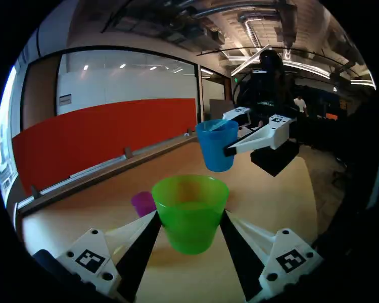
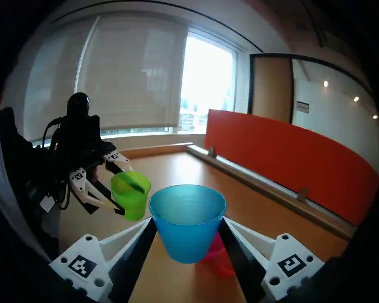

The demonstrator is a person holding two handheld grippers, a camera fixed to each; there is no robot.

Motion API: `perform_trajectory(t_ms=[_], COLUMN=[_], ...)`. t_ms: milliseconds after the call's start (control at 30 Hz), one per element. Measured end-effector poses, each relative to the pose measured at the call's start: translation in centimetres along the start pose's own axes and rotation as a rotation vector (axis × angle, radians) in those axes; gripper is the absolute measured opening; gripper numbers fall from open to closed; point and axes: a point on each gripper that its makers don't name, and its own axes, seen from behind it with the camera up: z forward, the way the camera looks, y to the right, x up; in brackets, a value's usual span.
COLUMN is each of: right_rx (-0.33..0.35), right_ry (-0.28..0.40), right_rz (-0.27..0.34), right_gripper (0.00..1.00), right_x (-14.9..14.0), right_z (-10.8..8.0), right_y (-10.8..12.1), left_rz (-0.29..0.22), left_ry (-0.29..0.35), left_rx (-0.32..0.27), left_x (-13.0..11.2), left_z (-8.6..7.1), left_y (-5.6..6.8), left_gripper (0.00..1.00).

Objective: Pour water

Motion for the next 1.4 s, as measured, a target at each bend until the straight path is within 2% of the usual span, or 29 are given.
perform_trajectory(t_ms=[467, 900, 1400], right_rx=[0.024, 0.038, 0.063], right_ry=[-0.070, -0.156, -0.255], right_rz=[-0.002, 0.008, 0.010], right_gripper=[0.88, 0.88, 0.89], right_x=[-3.6, -7.1, -10.8], right_z=[0.5, 1.4, 3.0], right_y=[-0.3, 0.1, 0.4], left_rz=[0.012, 0.003, 0.005], left_ry=[-0.071, -0.163, -0.267], left_rx=[-0.021, -0.049, -0.072], left_x=[-2.3, -5.3, -8.7], left_z=[1.2, 2.4, 3.4], left_y=[0.3, 0.3, -0.4], left_gripper=[0.80, 0.80, 0.80])
